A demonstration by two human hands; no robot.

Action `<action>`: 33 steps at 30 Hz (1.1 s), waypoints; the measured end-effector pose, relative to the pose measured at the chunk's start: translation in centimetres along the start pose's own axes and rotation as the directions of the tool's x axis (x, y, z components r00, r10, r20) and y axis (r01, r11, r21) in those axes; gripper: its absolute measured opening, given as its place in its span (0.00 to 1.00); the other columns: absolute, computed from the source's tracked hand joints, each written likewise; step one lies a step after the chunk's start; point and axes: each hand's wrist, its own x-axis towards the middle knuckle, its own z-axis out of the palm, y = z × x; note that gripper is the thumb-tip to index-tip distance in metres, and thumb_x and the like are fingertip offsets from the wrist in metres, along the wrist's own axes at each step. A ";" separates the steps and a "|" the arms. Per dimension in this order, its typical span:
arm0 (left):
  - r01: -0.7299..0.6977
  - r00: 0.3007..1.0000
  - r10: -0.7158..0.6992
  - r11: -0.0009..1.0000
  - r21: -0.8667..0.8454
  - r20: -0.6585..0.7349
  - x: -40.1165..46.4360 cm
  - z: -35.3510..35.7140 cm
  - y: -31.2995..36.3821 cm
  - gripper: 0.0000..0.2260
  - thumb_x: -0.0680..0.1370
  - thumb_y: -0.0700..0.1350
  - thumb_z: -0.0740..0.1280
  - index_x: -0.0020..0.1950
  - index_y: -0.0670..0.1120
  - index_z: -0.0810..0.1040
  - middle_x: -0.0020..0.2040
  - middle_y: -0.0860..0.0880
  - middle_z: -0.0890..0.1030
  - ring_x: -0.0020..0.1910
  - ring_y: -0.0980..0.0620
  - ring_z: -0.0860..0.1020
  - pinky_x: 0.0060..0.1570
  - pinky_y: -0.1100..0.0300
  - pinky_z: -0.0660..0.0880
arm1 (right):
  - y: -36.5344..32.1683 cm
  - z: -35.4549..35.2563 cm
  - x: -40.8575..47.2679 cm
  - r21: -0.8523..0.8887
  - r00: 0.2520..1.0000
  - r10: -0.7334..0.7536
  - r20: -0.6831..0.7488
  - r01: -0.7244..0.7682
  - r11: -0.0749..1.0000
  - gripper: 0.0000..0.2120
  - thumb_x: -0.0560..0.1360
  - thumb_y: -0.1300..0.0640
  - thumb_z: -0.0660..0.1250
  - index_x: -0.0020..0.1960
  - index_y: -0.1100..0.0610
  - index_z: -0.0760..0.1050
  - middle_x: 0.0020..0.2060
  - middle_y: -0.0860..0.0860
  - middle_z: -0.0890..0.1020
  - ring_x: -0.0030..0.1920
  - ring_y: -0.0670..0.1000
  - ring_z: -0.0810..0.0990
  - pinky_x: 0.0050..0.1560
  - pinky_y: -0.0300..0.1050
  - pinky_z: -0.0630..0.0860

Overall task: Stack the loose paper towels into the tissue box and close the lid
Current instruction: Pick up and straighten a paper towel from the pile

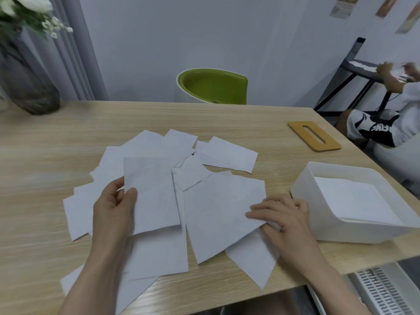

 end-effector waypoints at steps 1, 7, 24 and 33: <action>0.003 1.000 -0.003 1.000 0.005 0.003 0.0 -0.1 -0.2 0.10 0.81 0.36 0.63 0.59 0.47 0.77 0.30 0.59 0.81 0.30 0.62 0.79 0.33 0.66 0.76 | -0.1 -0.2 0.0 -0.012 1.000 -0.013 -0.023 0.013 1.000 0.12 0.66 0.61 0.69 0.45 0.48 0.84 0.45 0.39 0.84 0.52 0.42 0.72 0.49 0.46 0.57; 0.001 1.000 -0.001 1.000 0.015 0.007 0.3 -0.4 -0.7 0.11 0.80 0.38 0.64 0.53 0.54 0.79 0.31 0.59 0.81 0.33 0.60 0.79 0.39 0.57 0.74 | -0.6 -1.8 -0.8 -0.022 0.992 -0.036 -0.118 0.033 0.999 0.11 0.71 0.52 0.62 0.44 0.48 0.84 0.39 0.36 0.82 0.48 0.42 0.75 0.47 0.45 0.57; 0.004 1.000 -0.004 0.999 0.041 0.002 -0.1 -0.3 -0.5 0.13 0.80 0.38 0.63 0.51 0.57 0.78 0.38 0.58 0.84 0.35 0.61 0.81 0.37 0.60 0.74 | -1.7 -1.8 2.0 0.183 0.970 0.209 -0.125 -0.185 0.966 0.15 0.70 0.55 0.74 0.39 0.35 0.75 0.46 0.30 0.78 0.52 0.37 0.69 0.53 0.27 0.56; 0.013 1.000 -0.013 1.000 0.029 0.000 -0.1 -0.2 -0.2 0.12 0.80 0.38 0.63 0.54 0.55 0.78 0.38 0.56 0.84 0.35 0.60 0.81 0.38 0.60 0.74 | 0.3 -0.3 3.5 -0.024 0.972 0.212 0.098 -0.211 0.977 0.25 0.67 0.48 0.75 0.59 0.36 0.68 0.52 0.33 0.70 0.55 0.35 0.61 0.51 0.38 0.50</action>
